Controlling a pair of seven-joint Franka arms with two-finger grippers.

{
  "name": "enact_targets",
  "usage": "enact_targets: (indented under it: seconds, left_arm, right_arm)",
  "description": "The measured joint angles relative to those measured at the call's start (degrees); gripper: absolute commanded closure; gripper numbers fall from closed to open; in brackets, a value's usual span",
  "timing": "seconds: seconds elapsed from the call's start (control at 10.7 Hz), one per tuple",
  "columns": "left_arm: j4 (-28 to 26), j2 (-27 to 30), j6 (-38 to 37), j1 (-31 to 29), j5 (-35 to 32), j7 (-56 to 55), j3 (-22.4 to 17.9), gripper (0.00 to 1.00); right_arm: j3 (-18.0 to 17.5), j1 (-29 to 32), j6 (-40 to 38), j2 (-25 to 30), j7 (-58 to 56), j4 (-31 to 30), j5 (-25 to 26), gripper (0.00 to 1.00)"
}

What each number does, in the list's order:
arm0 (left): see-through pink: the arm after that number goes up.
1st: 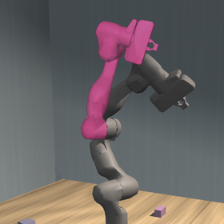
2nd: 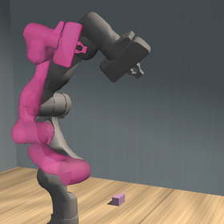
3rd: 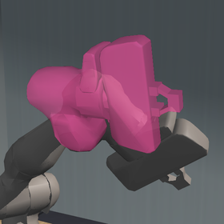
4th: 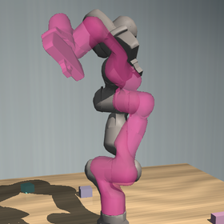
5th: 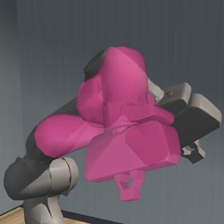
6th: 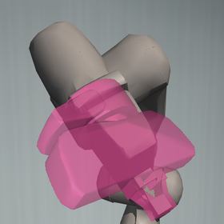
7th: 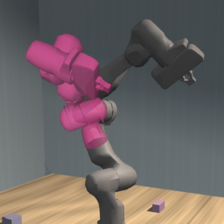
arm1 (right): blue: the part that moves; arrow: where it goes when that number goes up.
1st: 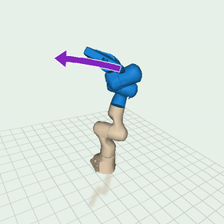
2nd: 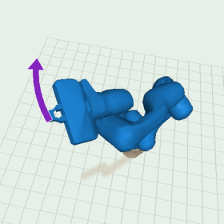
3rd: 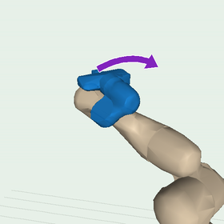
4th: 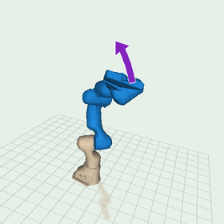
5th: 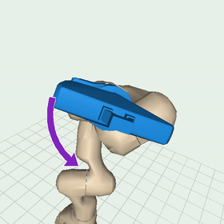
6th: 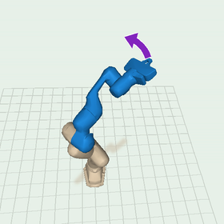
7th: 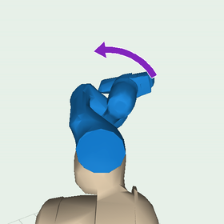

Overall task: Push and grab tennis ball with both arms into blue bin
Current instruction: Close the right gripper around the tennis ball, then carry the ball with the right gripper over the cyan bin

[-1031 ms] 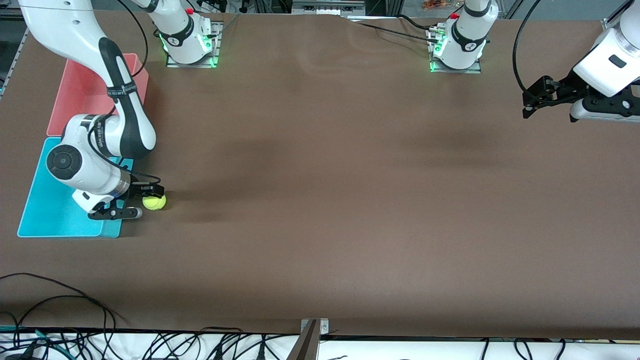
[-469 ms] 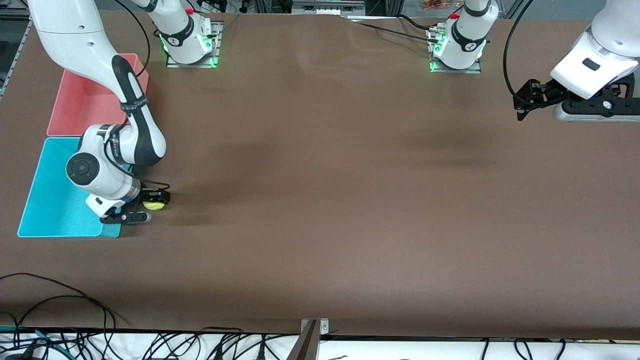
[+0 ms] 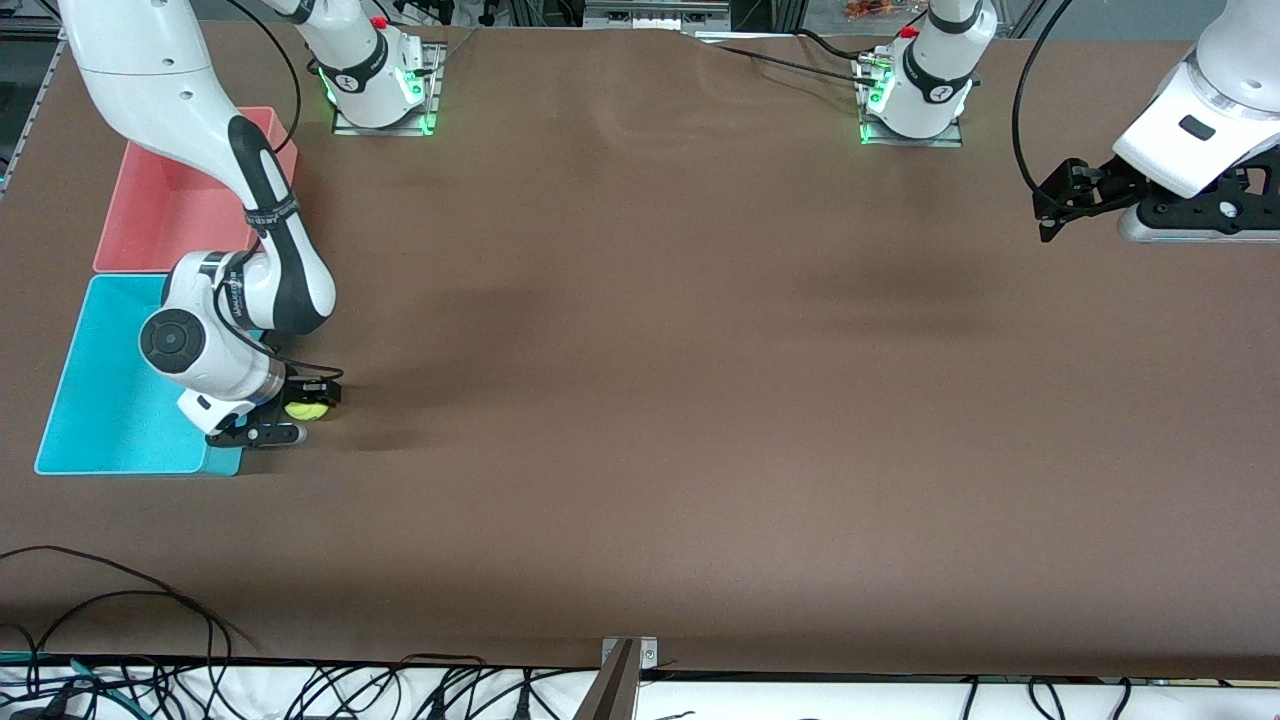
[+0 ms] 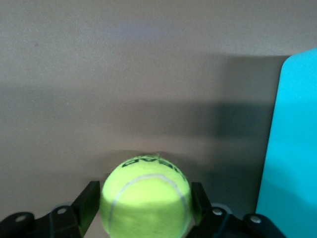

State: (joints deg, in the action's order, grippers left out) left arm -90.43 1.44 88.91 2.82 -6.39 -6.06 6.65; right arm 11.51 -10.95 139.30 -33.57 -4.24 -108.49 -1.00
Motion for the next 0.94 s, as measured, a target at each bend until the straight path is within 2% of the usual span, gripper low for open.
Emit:
enact_targets:
  seconds: [0.19, 0.38, 0.47, 0.66, 0.94]
  left_arm:
    - [0.0, 0.0, 0.0, 0.0, 0.0, 0.0, 0.0, 0.0]
    - [0.0, -0.2, 0.0, 0.0, 0.0, 0.0, 0.0, 0.0]
    - [0.0, -0.2, 0.0, 0.0, 0.0, 0.0, 0.0, 0.0]
    - [0.0, -0.3, 0.0, 0.0, 0.0, 0.0, 0.0, 0.0]
    - [0.0, -0.4, 0.0, 0.0, 0.0, 0.0, 0.0, 0.0]
  right_arm:
    - [0.0, 0.0, 0.0, 0.1, 0.0, -0.1, 0.0, 0.83]
    - [0.0, 0.0, 0.0, 0.1, 0.0, -0.1, 0.0, 0.96]
    - [0.0, 0.0, 0.0, 0.1, 0.0, -0.1, 0.0, 0.99]
    - [0.0, -0.4, -1.2, 0.4, 0.0, 0.3, 0.0, 0.99]
    - [-0.1, -1.5, -14.1, 4.1, 0.8, 5.1, 0.0, 0.99]
